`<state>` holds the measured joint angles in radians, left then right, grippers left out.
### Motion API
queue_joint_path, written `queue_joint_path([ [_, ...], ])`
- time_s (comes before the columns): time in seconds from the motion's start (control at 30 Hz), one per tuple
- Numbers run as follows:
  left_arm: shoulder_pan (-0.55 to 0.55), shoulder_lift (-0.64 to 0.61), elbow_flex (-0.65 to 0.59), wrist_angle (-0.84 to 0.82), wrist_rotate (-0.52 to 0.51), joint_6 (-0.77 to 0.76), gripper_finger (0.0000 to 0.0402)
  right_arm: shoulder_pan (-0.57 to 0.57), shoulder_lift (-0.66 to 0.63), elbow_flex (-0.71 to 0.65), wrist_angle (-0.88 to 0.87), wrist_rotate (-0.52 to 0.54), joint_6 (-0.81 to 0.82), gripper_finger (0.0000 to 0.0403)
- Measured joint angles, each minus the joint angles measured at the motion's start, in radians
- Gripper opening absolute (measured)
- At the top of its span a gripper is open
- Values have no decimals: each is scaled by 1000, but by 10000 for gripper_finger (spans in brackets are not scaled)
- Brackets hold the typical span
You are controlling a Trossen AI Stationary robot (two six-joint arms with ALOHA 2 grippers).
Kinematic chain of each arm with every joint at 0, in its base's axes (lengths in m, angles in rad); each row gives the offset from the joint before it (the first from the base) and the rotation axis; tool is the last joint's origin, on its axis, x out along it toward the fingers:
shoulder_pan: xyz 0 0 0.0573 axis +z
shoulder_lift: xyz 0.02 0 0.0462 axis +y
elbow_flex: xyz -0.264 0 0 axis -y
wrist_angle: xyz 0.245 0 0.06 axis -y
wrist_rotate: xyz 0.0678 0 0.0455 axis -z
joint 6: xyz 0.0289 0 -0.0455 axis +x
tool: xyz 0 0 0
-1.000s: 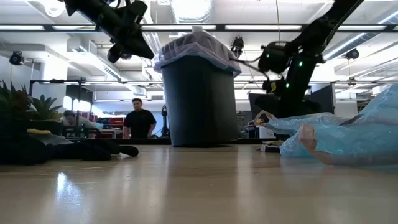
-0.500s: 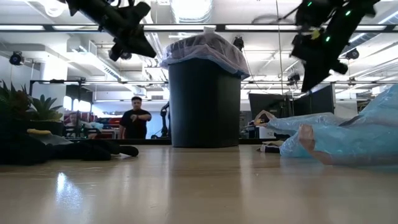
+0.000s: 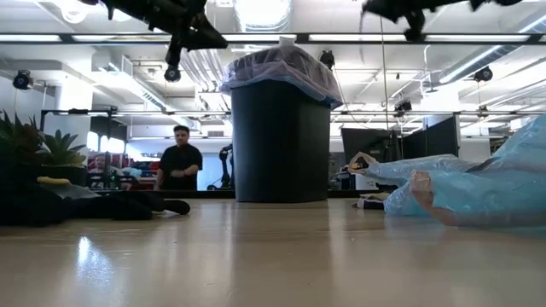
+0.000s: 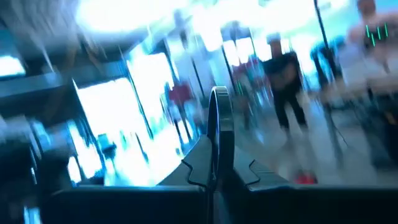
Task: Place trash/remove bag and relplace
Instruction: Put the black zip tie into the trash bin
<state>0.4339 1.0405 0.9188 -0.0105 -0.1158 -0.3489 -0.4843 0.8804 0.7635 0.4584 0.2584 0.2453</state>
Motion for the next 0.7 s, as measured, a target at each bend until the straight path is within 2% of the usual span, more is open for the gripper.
queue_joint_path([
  [0.07,0,0,0,29,-4,0,10,0,60,3,158,0,-6,0],
  [0.13,0,0,0,46,-7,0,10,0,123,29,240,0,-2,0],
  [0.3,0,1,0,70,-10,0,10,0,282,139,244,-46,23,0],
  [0.5,0,1,0,81,-9,-12,10,0,467,328,242,-49,-12,0],
  [0.7,-6,1,0,77,-6,-52,10,2,578,506,127,-49,-89,10],
])
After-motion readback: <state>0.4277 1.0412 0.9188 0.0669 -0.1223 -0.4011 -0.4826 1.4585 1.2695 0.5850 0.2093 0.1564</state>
